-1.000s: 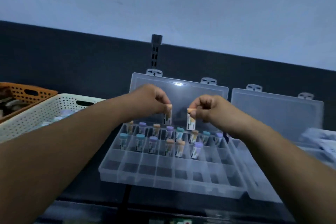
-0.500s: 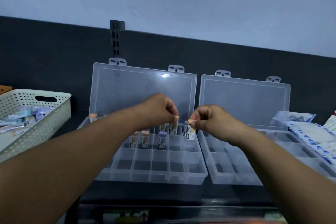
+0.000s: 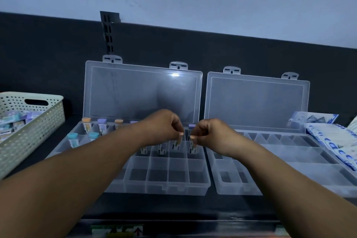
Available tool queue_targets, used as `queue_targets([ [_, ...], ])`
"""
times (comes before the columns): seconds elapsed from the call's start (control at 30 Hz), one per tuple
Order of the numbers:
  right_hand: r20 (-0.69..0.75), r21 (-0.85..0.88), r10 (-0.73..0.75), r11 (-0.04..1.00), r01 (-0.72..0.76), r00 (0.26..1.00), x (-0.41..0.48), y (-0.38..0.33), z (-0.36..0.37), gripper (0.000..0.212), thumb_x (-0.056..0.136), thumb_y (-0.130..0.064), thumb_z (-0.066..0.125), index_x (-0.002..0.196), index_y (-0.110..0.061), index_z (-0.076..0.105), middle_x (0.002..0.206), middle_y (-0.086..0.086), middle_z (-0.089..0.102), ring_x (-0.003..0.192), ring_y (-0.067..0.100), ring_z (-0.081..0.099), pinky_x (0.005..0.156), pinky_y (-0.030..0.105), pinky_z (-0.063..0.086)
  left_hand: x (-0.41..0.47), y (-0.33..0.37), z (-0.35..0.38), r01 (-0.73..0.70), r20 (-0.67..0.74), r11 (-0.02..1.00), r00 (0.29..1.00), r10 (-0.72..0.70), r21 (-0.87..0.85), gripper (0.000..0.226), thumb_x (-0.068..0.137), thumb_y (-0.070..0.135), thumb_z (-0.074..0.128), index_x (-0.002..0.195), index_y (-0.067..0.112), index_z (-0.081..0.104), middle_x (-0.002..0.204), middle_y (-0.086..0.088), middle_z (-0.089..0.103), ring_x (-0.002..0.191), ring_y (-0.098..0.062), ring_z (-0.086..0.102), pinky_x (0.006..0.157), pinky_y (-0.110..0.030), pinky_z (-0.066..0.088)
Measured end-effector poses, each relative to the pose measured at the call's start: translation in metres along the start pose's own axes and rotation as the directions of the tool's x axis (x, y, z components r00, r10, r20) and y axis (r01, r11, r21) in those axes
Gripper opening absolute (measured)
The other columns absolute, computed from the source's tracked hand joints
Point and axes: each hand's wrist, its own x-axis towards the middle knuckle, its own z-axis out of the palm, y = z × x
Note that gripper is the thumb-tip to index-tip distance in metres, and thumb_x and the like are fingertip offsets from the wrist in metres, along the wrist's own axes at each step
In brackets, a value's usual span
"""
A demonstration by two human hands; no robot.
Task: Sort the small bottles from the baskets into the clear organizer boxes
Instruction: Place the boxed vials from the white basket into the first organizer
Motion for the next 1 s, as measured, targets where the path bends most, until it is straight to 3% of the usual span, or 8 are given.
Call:
queue_targets([
  [0.07,-0.01,-0.028,0.014,1.0,-0.014,1.0,0.0,0.002,0.0,0.013,0.085,-0.026,0.071,0.074,-0.022,0.066,0.084,-0.005,0.071,0.106,0.007,0.063,0.089,0.041,0.053,0.002,-0.002,0.002,0.004,0.01,1.0,1.0,-0.004,0.002,0.01,0.082,0.016,0.072,0.08,0.025,0.071,0.082,0.01,0.071,0.081,-0.006,0.067,0.083,-0.031,0.056],
  [0.13,-0.02,-0.057,0.02,0.998,-0.021,1.0,-0.001,0.002,-0.001,0.009,0.086,-0.028,0.071,0.079,-0.022,0.068,0.081,-0.003,0.069,0.088,0.014,0.066,0.081,0.039,0.054,0.003,-0.004,0.004,0.011,0.017,1.0,1.0,-0.011,0.008,0.012,0.082,0.016,0.073,0.078,0.026,0.071,0.081,0.01,0.071,0.081,-0.008,0.067,0.081,-0.028,0.055],
  [0.23,-0.021,-0.084,0.008,0.996,-0.01,1.0,-0.002,0.004,0.0,0.008,0.086,-0.029,0.071,0.08,-0.024,0.068,0.077,-0.006,0.067,0.076,0.011,0.062,0.075,0.034,0.052,0.004,-0.006,0.008,0.023,0.03,0.999,0.999,-0.024,0.022,0.007,0.081,0.016,0.073,0.081,0.023,0.072,0.083,0.008,0.072,0.082,-0.009,0.068,0.081,-0.03,0.056],
  [0.43,-0.008,-0.13,0.031,0.991,-0.032,0.999,-0.001,0.004,0.0,0.007,0.084,-0.026,0.073,0.081,-0.024,0.068,0.081,-0.005,0.069,0.08,0.014,0.065,0.075,0.033,0.056,0.004,-0.005,0.009,0.028,0.041,0.999,0.999,-0.03,0.044,0.012,0.082,0.015,0.072,0.093,0.016,0.075,0.091,0.004,0.073,0.084,-0.009,0.067,0.084,-0.03,0.056],
  [0.57,0.004,-0.143,0.034,0.989,-0.033,0.999,-0.004,0.001,-0.001,0.015,0.083,-0.019,0.074,0.076,-0.028,0.064,0.081,-0.006,0.067,0.079,0.012,0.064,0.067,0.023,0.049,0.004,-0.006,0.009,0.033,0.054,0.998,0.998,-0.035,0.051,0.011,0.083,0.016,0.072,0.093,0.018,0.075,0.09,0.006,0.073,0.084,-0.008,0.067,0.085,-0.032,0.056],
  [0.7,0.011,-0.144,0.041,0.989,-0.039,0.999,-0.006,-0.002,-0.003,0.011,0.082,-0.018,0.075,0.082,-0.025,0.066,0.082,-0.01,0.066,0.079,0.009,0.063,0.068,0.023,0.049,0.001,-0.007,0.008,0.036,0.056,0.998,0.998,-0.039,0.045,0.01,0.082,0.018,0.073,0.092,0.02,0.074,0.09,0.006,0.072,0.084,-0.008,0.067,0.086,-0.033,0.056],
  [0.83,-0.017,-0.109,0.019,0.994,-0.02,1.0,-0.008,-0.008,-0.008,0.008,0.083,-0.014,0.074,0.086,-0.016,0.067,0.071,-0.018,0.057,0.06,-0.013,0.054,0.056,0.006,0.04,-0.002,-0.006,0.005,0.029,0.041,0.999,0.999,-0.03,0.04,0.02,0.08,0.018,0.076,0.1,0.019,0.072,0.094,0.005,0.071,0.088,-0.011,0.067,0.088,-0.034,0.055],
  [1.0,-0.114,-0.231,-0.102,0.97,0.074,0.988,-0.007,-0.035,-0.008,0.009,0.086,-0.021,0.069,0.085,-0.026,0.061,0.077,-0.009,0.058,0.073,0.012,0.056,0.068,0.027,0.047,-0.01,-0.009,-0.007,0.007,-0.052,0.999,0.999,-0.005,0.038,0.025,0.08,0.013,0.074,0.104,0.018,0.068,0.089,0.005,0.066,0.084,-0.012,0.063,0.081,-0.031,0.053],
])
